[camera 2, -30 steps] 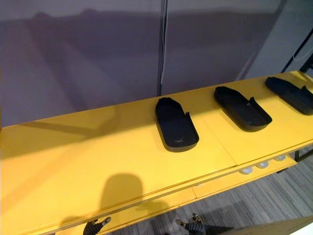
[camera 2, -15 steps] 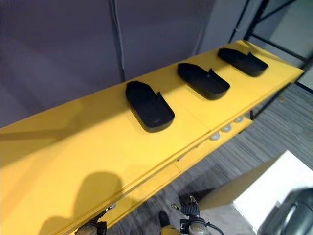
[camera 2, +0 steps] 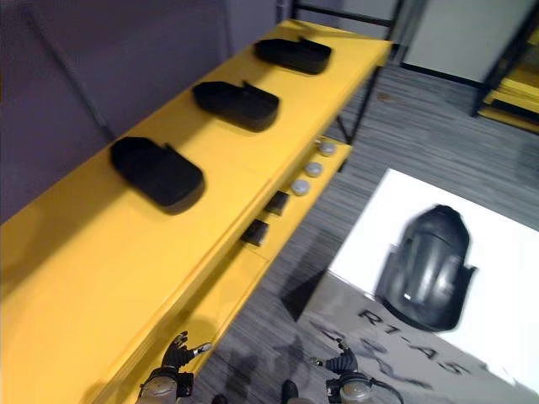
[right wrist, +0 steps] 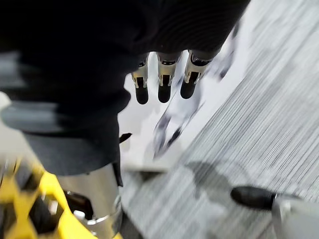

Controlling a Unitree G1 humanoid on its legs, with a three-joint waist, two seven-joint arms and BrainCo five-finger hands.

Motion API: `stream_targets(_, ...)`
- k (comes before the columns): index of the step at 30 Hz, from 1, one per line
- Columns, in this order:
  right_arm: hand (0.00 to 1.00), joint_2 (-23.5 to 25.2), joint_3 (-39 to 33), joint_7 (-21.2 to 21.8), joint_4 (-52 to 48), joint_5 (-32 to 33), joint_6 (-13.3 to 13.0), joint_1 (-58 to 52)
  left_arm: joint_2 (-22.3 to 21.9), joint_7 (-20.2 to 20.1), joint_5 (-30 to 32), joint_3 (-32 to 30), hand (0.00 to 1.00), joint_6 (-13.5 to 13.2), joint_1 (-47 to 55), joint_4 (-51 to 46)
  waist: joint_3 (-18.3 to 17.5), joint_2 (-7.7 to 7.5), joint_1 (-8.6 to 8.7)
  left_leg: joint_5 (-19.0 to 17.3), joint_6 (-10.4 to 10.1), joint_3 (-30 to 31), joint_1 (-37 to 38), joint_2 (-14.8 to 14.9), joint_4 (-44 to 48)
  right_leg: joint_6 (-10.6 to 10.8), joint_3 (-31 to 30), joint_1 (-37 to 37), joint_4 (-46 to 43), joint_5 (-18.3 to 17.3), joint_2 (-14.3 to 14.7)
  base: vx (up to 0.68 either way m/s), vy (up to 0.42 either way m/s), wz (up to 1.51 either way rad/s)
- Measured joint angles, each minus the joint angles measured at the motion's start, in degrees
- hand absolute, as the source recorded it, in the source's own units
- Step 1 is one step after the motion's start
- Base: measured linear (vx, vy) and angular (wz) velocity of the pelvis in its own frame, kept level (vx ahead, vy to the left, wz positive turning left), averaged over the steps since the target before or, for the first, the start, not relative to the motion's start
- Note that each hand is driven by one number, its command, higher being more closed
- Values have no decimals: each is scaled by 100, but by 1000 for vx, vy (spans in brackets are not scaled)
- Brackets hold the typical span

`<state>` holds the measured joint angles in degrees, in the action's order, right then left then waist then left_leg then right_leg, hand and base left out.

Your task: Walk over and take plastic housings, then place them on the shelf

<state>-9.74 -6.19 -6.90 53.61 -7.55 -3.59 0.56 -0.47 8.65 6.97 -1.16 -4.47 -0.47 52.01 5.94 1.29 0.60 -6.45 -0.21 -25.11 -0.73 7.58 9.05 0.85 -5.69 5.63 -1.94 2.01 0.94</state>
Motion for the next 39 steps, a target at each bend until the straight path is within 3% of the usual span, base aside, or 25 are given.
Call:
stream_targets(1,0,6,-53,-18,0,1,0,-42,13,-2,1,0,0,1,0,119,-42,-24,74,-1,-1,-31,29,9,15,4,-92,-65,216,146,8,-108,20,-48)
stream_targets(2,0,41,-62,-27,1,1,1,-69,45,2,3,7,0,1,27,152,-44,-58,112,-20,-34,-168,66,87,15,-129,190,-40,323,-49,-79,-129,13,-50)
stream_targets(3,0,62,-73,-29,1,3,2,-85,47,2,4,16,0,8,25,165,-25,-18,118,-39,-66,-244,85,140,-2,-185,857,33,193,-178,-187,-147,30,-62)
stream_targets(4,0,136,-57,-27,15,3,3,-112,62,3,4,39,0,8,62,150,-19,-1,96,-100,-233,-509,197,254,-58,-254,2147,159,-243,-324,-486,-92,52,-77)
stream_targets(5,0,236,-47,-26,29,3,0,-117,122,5,4,34,0,14,145,154,-13,-5,49,-165,-357,-747,277,325,-56,-269,2987,266,-634,-338,-756,-58,41,-129)
stream_targets(6,0,346,-35,-24,50,3,-4,-110,216,5,3,28,0,40,259,162,-15,-67,-19,-173,-404,-1105,443,358,-38,-261,3709,384,-1064,-386,-988,-12,-3,-128)
stream_targets(7,0,371,-30,-24,51,3,-4,-99,246,5,1,28,0,54,308,165,-16,-86,-40,-177,-419,-1234,522,352,-25,-323,3926,433,-1198,-450,-1036,-7,-53,-131)
stream_targets(10,0,303,-39,-26,131,5,-2,-119,260,-2,0,42,0,72,321,276,74,-5,10,-154,-435,-1230,686,402,109,-353,3459,435,-1221,-488,-838,-20,-86,-89)
stream_targets(14,0,336,-41,-29,125,192,-3,-355,275,-3,-1,34,0,72,235,310,165,-36,30,-153,-436,-1171,538,889,1163,-363,3010,314,-880,-509,-459,-11,-148,-65)
stream_targets(15,0,327,-45,-33,126,286,-3,-360,262,-5,-2,36,0,72,243,309,215,-61,48,-217,-415,-841,364,994,1607,-384,2821,276,-834,-490,-383,-16,-187,-59)
stream_targets(16,0,324,-49,-37,128,316,-3,-350,236,-6,-4,35,0,72,249,312,253,-90,40,-332,-390,-446,317,891,1660,-398,2686,267,-830,-476,-354,-26,-129,-83)
stream_targets(17,0,302,-66,-53,130,403,-3,-313,192,-4,-6,28,0,66,249,282,285,-76,-12,-574,-547,482,248,505,1527,-408,2401,234,-749,-471,-280,-27,-61,-80)
stream_targets(18,0,287,-64,-65,134,425,-4,-297,184,-2,-10,29,0,66,257,279,283,-66,-31,-638,-637,920,206,300,1426,-406,2292,215,-689,-470,-241,-18,-8,-131)
stream_targets(19,0,284,-67,-72,138,565,-6,-265,180,9,-39,28,0,64,262,269,305,-62,-113,-726,-716,1848,173,-198,1072,-383,1968,125,-542,-454,-153,0,7,-102)
stream_targets(21,0,292,-88,-74,147,651,-8,-301,173,10,-131,30,0,57,262,259,313,-32,-144,-726,-700,2387,122,-412,856,-357,1838,14,-452,-431,-71,4,25,-83)
stream_targets(22,0,307,-116,-73,152,739,-8,-337,174,11,-163,27,0,48,263,261,283,31,-150,-647,-572,2615,72,-434,673,-345,1714,-8,-454,-394,33,-12,45,-71)
stream_targets(23,0,311,-232,-71,160,804,-10,-340,167,6,-233,25,0,48,279,271,282,165,-140,-524,-287,2601,52,-351,604,-331,1675,-23,-456,-365,149,-36,60,-68)
stream_targets(24,0,334,-305,-71,195,842,-10,-350,188,7,-256,-7,0,49,290,288,275,159,-150,-578,-224,2508,113,-331,608,-310,1606,-87,-446,-347,175,18,87,-52)
stream_targets(26,0,339,-514,-67,191,962,-11,-464,217,5,-302,-143,0,52,291,329,224,149,-137,-641,-199,2362,229,-359,412,-287,1462,-178,-195,-168,182,100,132,-37)
stream_targets(29,0,325,-835,-72,193,1190,-11,-551,299,-10,-302,-179,0,71,271,399,218,154,-90,-457,-158,2300,496,-442,40,-418,1377,-249,-94,74,156,175,82,-9)
stream_targets(34,0,211,-1393,-78,96,1481,-27,-446,387,-15,-302,-184,0,69,254,407,106,163,-18,-434,-178,2403,734,-502,8,-416,1369,-607,107,76,161,160,80,3)
stream_targets(39,0,-374,-2339,-121,-213,1752,-34,-271,528,-20,-334,-213,0,60,341,305,29,120,-14,-306,-97,2407,855,-644,-118,-325,1287,-805,372,141,74,36,100,-2)
